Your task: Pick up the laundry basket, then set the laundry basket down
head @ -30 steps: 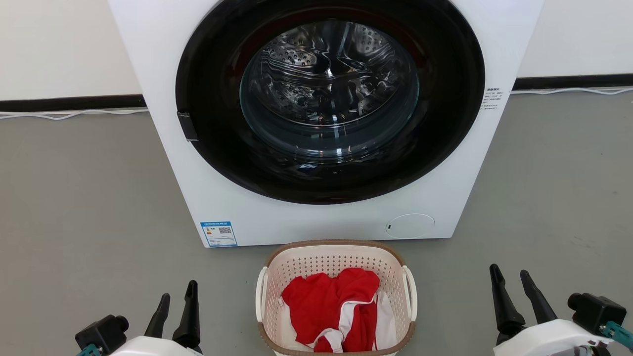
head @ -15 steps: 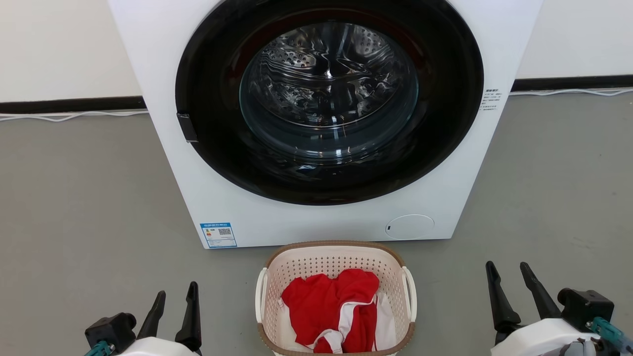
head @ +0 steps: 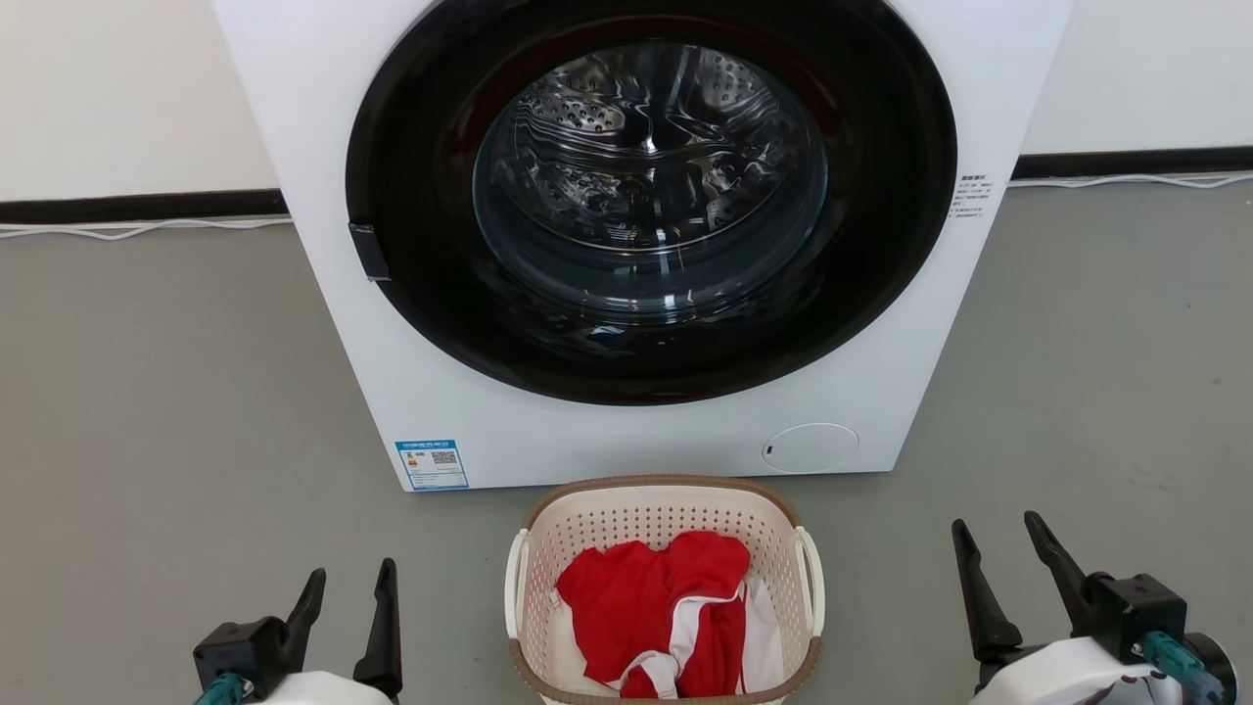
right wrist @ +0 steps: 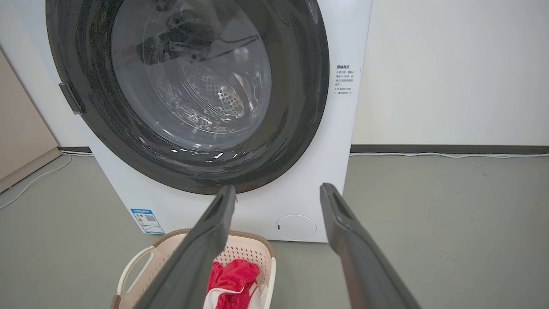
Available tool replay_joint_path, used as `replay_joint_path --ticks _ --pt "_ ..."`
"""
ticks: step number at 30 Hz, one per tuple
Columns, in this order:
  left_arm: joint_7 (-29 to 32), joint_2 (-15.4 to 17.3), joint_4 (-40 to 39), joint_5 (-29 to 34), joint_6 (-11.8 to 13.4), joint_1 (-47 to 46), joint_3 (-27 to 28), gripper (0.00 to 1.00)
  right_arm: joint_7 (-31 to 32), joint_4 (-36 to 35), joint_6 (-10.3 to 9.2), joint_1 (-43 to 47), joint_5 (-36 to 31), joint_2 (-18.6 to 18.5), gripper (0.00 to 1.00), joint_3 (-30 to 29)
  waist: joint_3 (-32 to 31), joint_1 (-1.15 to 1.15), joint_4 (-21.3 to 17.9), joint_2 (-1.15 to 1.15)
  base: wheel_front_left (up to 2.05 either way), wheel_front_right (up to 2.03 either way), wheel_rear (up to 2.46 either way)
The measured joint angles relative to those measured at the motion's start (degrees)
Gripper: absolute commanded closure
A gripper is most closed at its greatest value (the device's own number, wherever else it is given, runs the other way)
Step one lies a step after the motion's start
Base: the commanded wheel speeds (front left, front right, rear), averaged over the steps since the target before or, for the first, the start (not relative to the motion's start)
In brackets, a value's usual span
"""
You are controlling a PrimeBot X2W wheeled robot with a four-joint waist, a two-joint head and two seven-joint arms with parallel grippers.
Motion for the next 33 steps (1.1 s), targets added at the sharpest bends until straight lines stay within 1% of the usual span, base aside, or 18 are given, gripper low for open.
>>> replay_joint_path --ticks 14,24,33 --pt "-2.3 0.1 2.0 7.6 0.0 0.0 -0.1 0.0 -2.3 0.5 0.05 0.0 -10.4 -0.1 0.0 -0.5 0.1 0.0 -0.2 0.0 0.0 0.0 0.0" --pt "-2.5 0.1 2.2 7.5 0.0 0.0 -0.9 0.0 -2.3 1.0 0.07 0.0 -10.5 -0.1 0.0 -0.6 0.1 0.0 -0.4 0.0 0.0 0.0 0.0" --pt "-2.5 0.1 2.4 7.4 0.3 0.0 -1.4 0.0 -2.3 1.0 0.07 -0.1 -10.8 -0.1 0.0 -1.5 1.4 0.0 -0.4 0.0 0.0 0.0 0.0"
